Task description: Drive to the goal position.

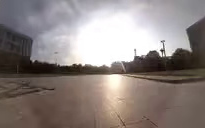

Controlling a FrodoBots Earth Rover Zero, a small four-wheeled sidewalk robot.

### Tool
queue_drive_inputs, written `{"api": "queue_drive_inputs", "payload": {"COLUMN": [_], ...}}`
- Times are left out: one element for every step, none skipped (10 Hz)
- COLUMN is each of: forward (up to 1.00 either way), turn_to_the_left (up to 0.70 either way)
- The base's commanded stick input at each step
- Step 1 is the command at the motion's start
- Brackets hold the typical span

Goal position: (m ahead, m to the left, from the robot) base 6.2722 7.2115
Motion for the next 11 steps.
{"api": "queue_drive_inputs", "payload": {"forward": [0.70,0.70,0.70,0.70,0.70,0.70,0.70,0.70,0.70,0.70,0.70], "turn_to_the_left": [0.00,0.00,0.00,0.00,0.00,0.00,0.00,0.00,0.00,0.00,0.00]}}
